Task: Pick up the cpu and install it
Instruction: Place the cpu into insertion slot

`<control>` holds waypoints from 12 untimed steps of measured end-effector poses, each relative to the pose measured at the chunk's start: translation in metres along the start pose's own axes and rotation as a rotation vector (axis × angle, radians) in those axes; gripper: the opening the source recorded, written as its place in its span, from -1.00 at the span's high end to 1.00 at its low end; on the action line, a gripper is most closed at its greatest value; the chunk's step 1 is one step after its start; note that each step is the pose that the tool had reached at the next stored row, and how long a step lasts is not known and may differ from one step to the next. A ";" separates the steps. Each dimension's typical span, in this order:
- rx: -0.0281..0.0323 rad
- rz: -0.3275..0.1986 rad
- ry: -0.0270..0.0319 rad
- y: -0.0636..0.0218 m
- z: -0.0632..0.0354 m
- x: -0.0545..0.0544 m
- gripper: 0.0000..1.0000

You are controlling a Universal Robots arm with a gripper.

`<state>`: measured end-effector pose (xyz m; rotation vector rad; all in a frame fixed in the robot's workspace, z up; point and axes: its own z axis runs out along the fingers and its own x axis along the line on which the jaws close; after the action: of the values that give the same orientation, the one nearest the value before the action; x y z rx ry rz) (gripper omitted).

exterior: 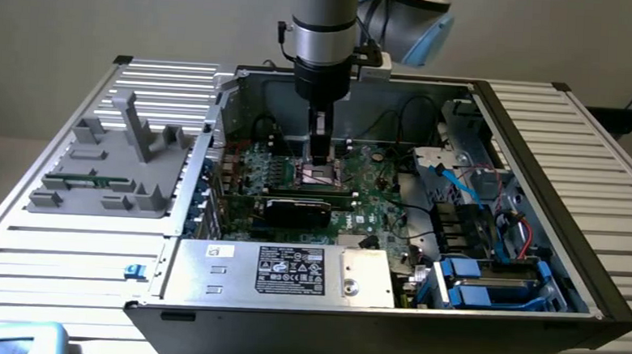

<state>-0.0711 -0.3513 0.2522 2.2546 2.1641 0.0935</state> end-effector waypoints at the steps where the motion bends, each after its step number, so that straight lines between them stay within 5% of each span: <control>1: 0.0000 0.000 0.0000 -0.0001 0.0018 0.000 -0.07; 12: 0.0001 0.000 0.0012 -0.0012 0.0196 0.002 -0.07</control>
<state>-0.0711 -0.3483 0.2326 2.2553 2.1646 0.0949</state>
